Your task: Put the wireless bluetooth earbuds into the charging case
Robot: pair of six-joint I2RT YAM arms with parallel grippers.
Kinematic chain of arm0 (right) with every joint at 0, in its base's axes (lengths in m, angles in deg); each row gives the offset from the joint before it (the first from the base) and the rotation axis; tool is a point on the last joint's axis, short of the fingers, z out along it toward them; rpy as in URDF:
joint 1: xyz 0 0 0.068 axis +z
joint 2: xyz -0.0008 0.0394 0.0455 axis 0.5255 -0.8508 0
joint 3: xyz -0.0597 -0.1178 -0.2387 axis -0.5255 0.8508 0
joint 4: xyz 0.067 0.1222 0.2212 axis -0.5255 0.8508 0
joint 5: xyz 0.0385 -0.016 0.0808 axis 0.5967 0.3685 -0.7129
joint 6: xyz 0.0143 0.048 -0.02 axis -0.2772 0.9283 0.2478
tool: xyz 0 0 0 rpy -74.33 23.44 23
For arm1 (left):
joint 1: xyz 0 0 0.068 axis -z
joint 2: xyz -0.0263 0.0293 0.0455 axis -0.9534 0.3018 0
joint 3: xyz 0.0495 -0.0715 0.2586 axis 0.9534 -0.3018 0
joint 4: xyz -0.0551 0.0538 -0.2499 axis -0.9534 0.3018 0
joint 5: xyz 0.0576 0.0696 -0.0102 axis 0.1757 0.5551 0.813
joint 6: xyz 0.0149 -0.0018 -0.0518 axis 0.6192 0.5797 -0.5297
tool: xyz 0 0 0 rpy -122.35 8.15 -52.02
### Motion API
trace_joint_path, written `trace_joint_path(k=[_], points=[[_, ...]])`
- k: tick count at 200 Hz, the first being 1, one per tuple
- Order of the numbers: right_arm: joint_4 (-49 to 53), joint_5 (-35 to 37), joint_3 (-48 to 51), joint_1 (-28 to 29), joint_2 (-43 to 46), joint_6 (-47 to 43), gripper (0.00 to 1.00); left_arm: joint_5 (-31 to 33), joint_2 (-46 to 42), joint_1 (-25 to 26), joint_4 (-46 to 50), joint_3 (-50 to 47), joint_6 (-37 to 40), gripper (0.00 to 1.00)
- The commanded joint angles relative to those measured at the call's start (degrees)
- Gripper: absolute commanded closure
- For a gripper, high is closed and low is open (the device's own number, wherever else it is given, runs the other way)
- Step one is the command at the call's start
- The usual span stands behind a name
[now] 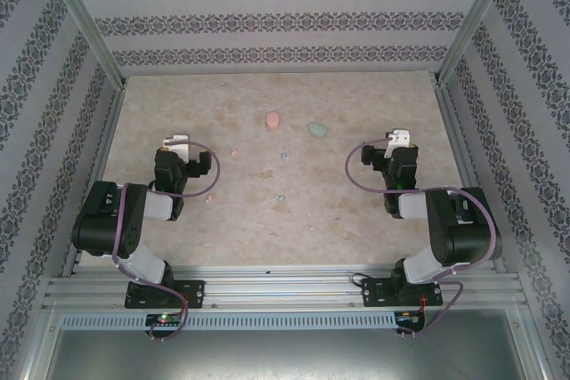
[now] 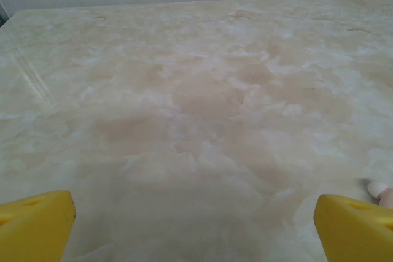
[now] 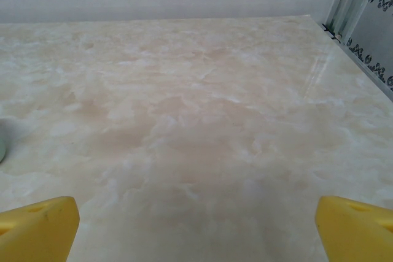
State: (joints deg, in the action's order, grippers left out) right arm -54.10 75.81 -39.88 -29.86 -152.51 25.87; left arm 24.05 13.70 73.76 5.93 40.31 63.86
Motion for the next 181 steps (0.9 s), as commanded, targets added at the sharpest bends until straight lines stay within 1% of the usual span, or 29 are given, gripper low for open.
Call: trace_joint_path(k=[1, 57, 69, 79, 91, 101, 112, 130, 144, 158, 171, 181], points=[[-0.1, -0.9, 0.8, -0.4, 1.4, -0.7, 0.02, -0.8, -1.2, -0.8, 0.7, -0.7, 1.2, 0.00], [-0.1, -0.9, 0.8, -0.4, 1.4, -0.7, 0.02, -1.0, -1.3, -0.8, 1.3, -0.4, 1.1, 0.00], [-0.2, -1.0, 0.9, -0.4, 1.5, -0.6, 0.02, 0.5, -1.2, -0.9, 1.1, -0.4, 0.5, 0.00], [-0.2, -1.2, 0.6, -0.4, 1.6, -0.6, 0.02, 0.4, -1.3, -1.3, 1.8, -0.1, 0.0, 0.00], [4.2, -2.7, -1.1, -0.4, 3.3, -1.2, 0.02, 0.9, -1.4, -1.4, 1.2, -0.3, -0.3, 0.00], [8.8, -3.1, -2.8, -0.2, 5.4, -1.7, 0.02, 1.8, -2.4, -1.3, 2.8, 0.1, -0.9, 0.00], [15.1, -3.5, -5.0, -0.2, 7.6, -1.8, 0.02, 2.1, -4.3, -1.5, 6.1, 1.1, -1.0, 0.00], [22.3, -4.1, -7.8, 0.0, 11.3, -2.0, 0.02, 0.5, -6.9, -1.4, 13.6, 4.0, -0.2, 0.00], [27.2, -3.4, -10.1, 0.1, 14.6, 1.4, 0.02, -1.0, -8.8, -1.4, 19.5, 6.6, 0.4, 0.00], [33.3, -3.3, -13.0, 0.2, 16.7, 5.3, 0.02, -1.1, -10.6, -1.3, 25.3, 9.6, 0.3, 0.00], [40.5, -2.6, -16.7, 0.8, 17.2, 8.4, 0.02, -1.2, -11.6, -1.3, 29.2, 12.5, -1.9, 0.00], [46.3, -2.4, -20.0, 1.3, 16.7, 10.9, 0.02, -3.1, -11.6, -1.3, 31.9, 15.6, -3.9, 0.00]])
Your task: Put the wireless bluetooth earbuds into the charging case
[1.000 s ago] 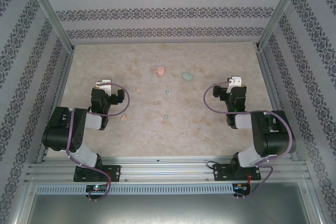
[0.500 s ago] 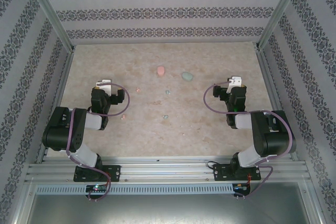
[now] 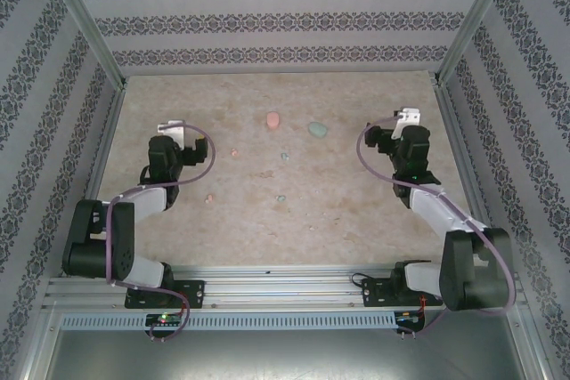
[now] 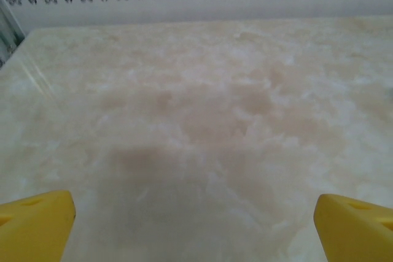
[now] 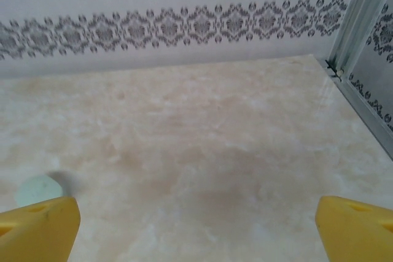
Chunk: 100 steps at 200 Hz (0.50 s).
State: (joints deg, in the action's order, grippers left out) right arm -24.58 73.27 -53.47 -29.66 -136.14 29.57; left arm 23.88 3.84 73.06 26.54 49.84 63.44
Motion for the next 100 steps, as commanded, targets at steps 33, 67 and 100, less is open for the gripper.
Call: trace_joint_path(k=[33, 67, 100], points=[[28.1, -1.9, -12.5, 3.6, -2.8, 11.9, 0.02, -9.9, 6.5, 1.8, 23.5, 20.2, -12.6, 0.00], [30.0, -6.0, -13.3, 5.4, -4.5, 15.8, 0.02, -9.9, 18.1, 9.2, 31.0, 33.7, -15.1, 0.02], [32.4, -9.0, -14.4, 6.0, -6.8, 19.0, 0.02, -7.0, 29.4, 15.8, 42.2, 48.9, -16.0, 0.06]])
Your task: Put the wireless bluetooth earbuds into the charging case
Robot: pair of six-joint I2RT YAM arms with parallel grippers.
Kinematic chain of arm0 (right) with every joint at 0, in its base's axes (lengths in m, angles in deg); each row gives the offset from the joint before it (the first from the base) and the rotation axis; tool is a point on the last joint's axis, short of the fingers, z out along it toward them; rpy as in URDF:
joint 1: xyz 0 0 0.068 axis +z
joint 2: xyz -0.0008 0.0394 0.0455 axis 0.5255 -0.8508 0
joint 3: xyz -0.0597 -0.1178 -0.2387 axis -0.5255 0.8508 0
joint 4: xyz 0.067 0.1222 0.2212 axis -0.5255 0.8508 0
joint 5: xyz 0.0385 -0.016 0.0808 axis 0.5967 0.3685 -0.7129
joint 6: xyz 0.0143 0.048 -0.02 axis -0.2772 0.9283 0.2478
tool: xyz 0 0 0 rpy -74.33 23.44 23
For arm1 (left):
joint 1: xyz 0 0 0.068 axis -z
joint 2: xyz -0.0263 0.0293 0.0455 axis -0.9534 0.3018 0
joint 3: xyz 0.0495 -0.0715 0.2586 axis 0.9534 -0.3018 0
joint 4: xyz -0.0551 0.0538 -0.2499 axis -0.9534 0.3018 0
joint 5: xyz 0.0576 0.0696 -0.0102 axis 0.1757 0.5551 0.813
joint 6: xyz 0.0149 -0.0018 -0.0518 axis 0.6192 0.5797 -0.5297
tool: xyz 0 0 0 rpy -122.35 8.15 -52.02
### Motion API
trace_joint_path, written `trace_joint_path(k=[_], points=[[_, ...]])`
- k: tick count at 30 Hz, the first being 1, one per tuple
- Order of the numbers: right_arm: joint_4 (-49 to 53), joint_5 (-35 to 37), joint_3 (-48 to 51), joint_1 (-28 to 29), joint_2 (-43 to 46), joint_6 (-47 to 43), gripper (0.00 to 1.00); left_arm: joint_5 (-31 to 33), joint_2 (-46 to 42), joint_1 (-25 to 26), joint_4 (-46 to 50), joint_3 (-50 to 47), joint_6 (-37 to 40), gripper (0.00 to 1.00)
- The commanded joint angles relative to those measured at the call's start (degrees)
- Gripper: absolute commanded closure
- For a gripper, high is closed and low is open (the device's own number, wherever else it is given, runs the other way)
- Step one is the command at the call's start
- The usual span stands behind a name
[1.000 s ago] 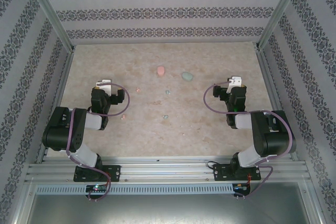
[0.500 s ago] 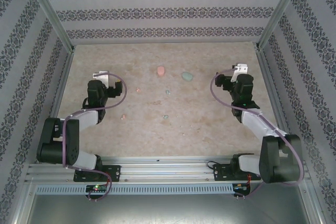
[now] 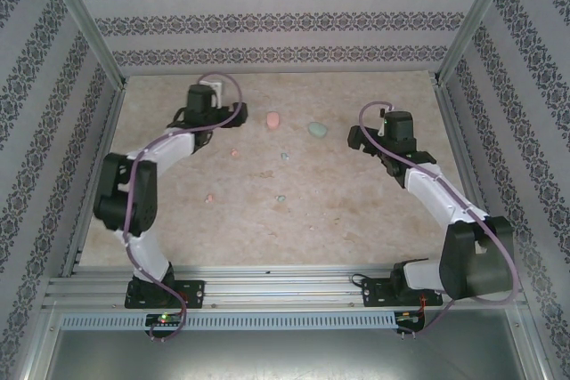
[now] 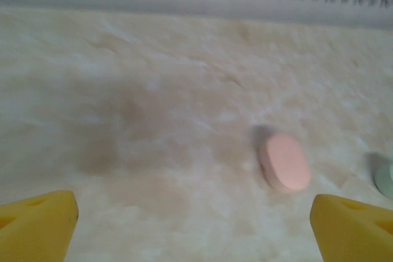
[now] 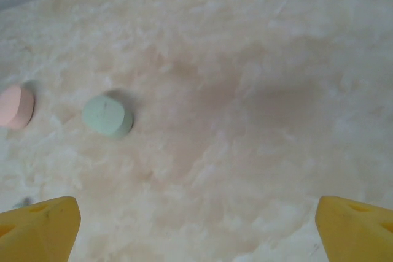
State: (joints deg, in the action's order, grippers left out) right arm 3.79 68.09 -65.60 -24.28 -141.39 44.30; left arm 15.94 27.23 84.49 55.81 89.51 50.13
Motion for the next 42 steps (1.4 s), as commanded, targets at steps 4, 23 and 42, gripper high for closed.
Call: trace_joint_path(k=[4, 23, 42], points=[[4.2, -6.0, -2.8, 0.8, -3.4, 6.1, 0.02, 3.5, 12.6, 7.8, 18.3, 17.5, -3.4, 0.08], [4.5, -7.9, -4.8, 2.1, -7.5, 4.2, 0.02, 10.4, 33.2, 12.1, 34.5, 45.6, -2.3, 0.10], [6.6, -9.5, -5.5, 1.8, -5.9, 5.0, 0.02, 9.1, 39.9, 12.7, 41.4, 52.7, 3.4, 0.38]])
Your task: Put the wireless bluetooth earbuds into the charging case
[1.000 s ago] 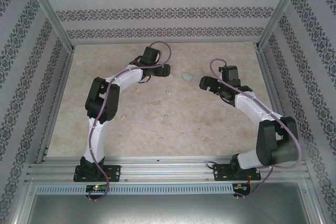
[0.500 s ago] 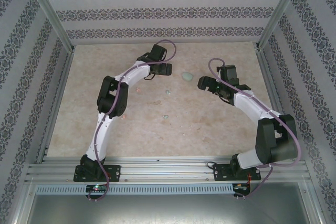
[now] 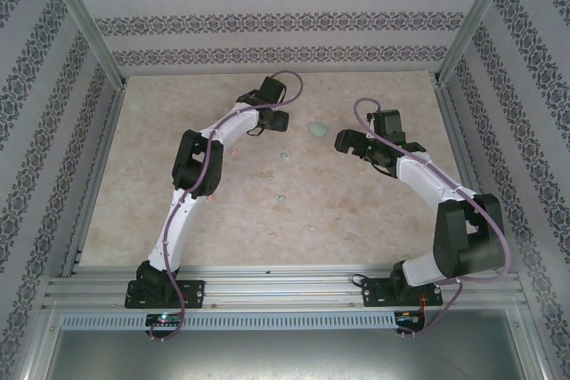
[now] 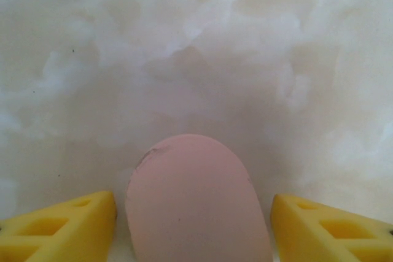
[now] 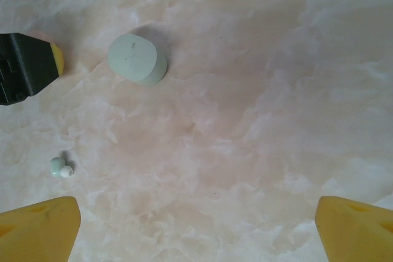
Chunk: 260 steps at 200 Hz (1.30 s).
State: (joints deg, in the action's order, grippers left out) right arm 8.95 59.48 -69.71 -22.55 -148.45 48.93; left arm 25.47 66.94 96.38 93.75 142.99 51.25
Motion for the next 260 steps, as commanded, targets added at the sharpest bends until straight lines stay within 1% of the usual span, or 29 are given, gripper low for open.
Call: trace_joint_path(k=[1, 14, 28, 54, 91, 109, 133, 146, 164, 174, 191, 212, 260], points=[[1.3, -1.1, -1.3, 0.0, 1.5, 0.6, 0.02, -0.9, -0.4, 0.8, 2.6, -2.1, 3.0, 0.41], [1.7, -1.7, -1.5, 0.0, 2.2, 1.0, 0.02, -2.6, -1.9, 0.8, 0.3, -5.2, 4.7, 0.47], [2.2, -2.5, -1.9, 0.0, 2.9, 1.2, 0.02, -5.1, -3.8, 0.7, -2.5, -8.5, 6.5, 0.50], [2.9, -3.3, -2.1, 0.0, 4.8, 2.1, 0.02, -8.9, -6.8, 0.8, -6.2, -13.7, 9.8, 0.60], [4.4, -5.3, -2.1, 0.0, 7.7, 5.0, 0.02, -13.1, -13.5, 0.8, -14.1, -24.2, 14.4, 0.68], [6.6, -6.7, -2.7, 0.0, 8.9, 5.5, 0.03, -16.9, -18.3, 0.8, -19.4, -31.4, 17.2, 0.69], [10.6, -10.2, -4.4, -0.2, 10.1, 5.2, 0.04, -23.9, -25.6, 0.8, -24.9, -40.2, 21.3, 0.70], [13.5, -15.6, -6.3, -0.7, 9.7, 4.9, 0.04, -27.3, -29.4, 0.8, -25.7, -43.7, 22.5, 0.70], [15.4, -24.7, -8.7, -1.5, 8.7, 6.7, 0.06, -32.2, -34.1, 0.8, -25.7, -47.3, 23.4, 0.71], [15.9, -27.7, -9.5, -1.3, 8.5, 7.6, 0.07, -34.9, -36.5, 0.8, -26.1, -49.3, 23.5, 0.73], [17.3, -30.7, -10.8, -0.7, 8.1, 8.9, 0.08, -39.3, -40.4, 0.8, -26.8, -52.2, 23.4, 0.74], [18.2, -33.2, -12.0, 0.8, 7.5, 10.0, 0.09, -42.3, -44.4, 1.2, -26.8, -54.8, 23.1, 0.75], [20.4, -36.2, -15.5, 7.4, 3.5, 9.5, 0.09, -46.1, -50.4, 3.6, -25.6, -57.7, 24.6, 0.75]])
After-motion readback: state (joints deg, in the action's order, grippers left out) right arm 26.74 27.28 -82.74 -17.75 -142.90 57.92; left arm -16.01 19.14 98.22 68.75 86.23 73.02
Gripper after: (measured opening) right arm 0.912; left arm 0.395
